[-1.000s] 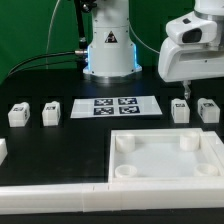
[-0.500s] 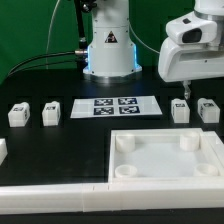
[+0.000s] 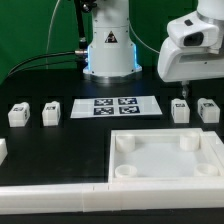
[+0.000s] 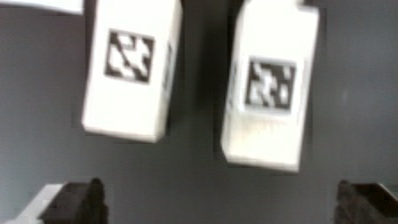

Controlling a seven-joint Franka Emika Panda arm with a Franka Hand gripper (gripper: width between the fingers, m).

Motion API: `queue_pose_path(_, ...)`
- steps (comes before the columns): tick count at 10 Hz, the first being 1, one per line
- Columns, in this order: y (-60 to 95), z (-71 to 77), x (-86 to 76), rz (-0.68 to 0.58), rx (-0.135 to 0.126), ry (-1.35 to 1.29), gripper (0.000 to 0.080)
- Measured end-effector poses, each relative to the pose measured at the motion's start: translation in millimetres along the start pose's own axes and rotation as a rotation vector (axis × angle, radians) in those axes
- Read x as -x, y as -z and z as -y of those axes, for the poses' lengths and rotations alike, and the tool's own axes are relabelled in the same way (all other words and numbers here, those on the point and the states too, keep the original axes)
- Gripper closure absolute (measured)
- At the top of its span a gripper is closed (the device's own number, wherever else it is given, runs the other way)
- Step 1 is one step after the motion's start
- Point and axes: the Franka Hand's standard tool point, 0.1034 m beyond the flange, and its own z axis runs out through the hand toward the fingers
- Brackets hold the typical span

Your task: Assemble one leg

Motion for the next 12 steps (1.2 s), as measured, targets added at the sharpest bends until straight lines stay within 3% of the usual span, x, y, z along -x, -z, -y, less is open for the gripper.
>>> queue_pose_path(5,-6.3,3.8,-2.8,0.366,0.02,0.002,0.0151)
queue_pose_path(6,-8.1,7.6,-7.1,0.337,0.016,-0.004,0.0151)
queue_pose_path(10,-27.1,24.1,0.7,0.368,0.039,-0.016,0.0151)
queue_pose_path(12,-29.6,23.6,9.1,0.492,0.054,-0.013,0.0151)
